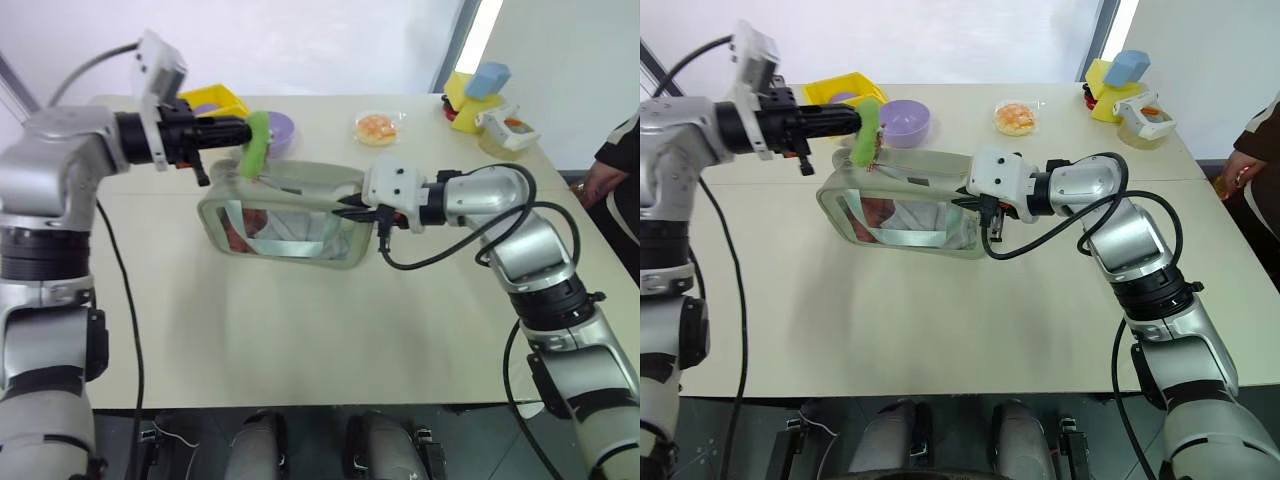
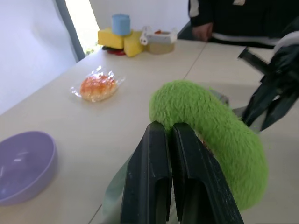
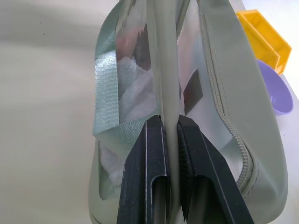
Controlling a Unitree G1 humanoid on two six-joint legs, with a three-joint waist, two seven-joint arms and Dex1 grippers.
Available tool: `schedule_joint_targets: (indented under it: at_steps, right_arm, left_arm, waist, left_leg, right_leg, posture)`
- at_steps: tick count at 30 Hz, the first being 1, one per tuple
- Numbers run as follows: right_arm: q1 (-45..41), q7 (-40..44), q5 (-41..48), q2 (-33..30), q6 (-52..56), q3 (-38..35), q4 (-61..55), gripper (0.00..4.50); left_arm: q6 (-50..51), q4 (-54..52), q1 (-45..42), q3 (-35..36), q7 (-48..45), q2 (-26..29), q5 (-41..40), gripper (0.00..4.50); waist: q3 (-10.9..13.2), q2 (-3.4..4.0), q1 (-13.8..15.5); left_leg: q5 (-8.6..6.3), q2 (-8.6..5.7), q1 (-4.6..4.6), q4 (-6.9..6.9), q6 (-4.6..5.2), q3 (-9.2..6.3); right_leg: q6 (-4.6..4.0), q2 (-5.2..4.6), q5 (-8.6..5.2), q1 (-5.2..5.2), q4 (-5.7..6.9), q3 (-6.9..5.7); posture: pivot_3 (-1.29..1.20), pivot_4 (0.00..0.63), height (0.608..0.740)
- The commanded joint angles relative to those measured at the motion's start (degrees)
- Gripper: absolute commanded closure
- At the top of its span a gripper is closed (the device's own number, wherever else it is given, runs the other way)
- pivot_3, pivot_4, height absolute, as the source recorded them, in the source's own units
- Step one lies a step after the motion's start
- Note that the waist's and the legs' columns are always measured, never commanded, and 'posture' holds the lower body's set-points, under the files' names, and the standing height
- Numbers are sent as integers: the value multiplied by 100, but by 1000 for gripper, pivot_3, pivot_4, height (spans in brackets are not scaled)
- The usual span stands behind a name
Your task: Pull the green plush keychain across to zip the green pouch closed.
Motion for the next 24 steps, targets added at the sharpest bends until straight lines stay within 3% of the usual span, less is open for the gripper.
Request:
schedule_joint_targets:
  at_steps: [1,2,4,10,15,19,24]
  right_arm:
    - [-156,-95,-29,12,26,-113,-139,4500]
    - [-150,-102,-27,10,38,-116,-149,4500]
    - [-141,-105,-26,11,49,-119,-153,4500]
    - [-161,-96,-34,49,2,-95,-75,4500]
    - [-183,-63,-40,76,-57,-89,-12,4500]
    - [-201,-38,-37,92,-106,-72,54,4500]
    - [-246,-18,-38,109,-127,-57,97,4500]
  left_arm:
    - [-293,-45,-60,68,93,57,157,4472]
    - [-334,8,-101,83,122,49,184,3831]
    - [-310,52,-166,110,35,85,139,3146]
    - [-384,103,-280,97,-267,512,279,132]
    - [-254,219,-335,294,-587,1223,252,31]
    - [236,-378,352,466,-919,1774,-74,31]
    - [-77,-1057,1532,470,-690,1747,73,31]
  waist:
    - [0,0,3]
    - [0,0,8]
    - [0,0,20]
    - [0,0,12]
    - [0,0,-4]
    - [0,1,6]
    - [0,1,28]
  left_leg:
    - [0,0,-1,-1,0,0]
    - [0,0,-1,-1,0,0]
    - [0,0,0,1,0,0]
    - [0,0,0,0,0,-1]
    - [0,0,0,-1,0,-1]
    - [0,0,0,-1,1,-1]
    - [0,2,1,1,1,-6]
  right_leg:
    - [0,0,0,-1,0,0]
    - [0,0,0,-1,-1,0]
    - [0,0,0,1,-1,0]
    - [0,0,0,1,-3,-1]
    - [0,1,0,0,-2,-1]
    - [0,0,0,1,-2,0]
    - [0,0,0,3,-1,0]
  posture:
    - [0,150,739]
    - [0,150,739]
    - [0,150,739]
    - [0,150,739]
    - [0,150,739]
    - [0,150,739]
    - [0,150,739]
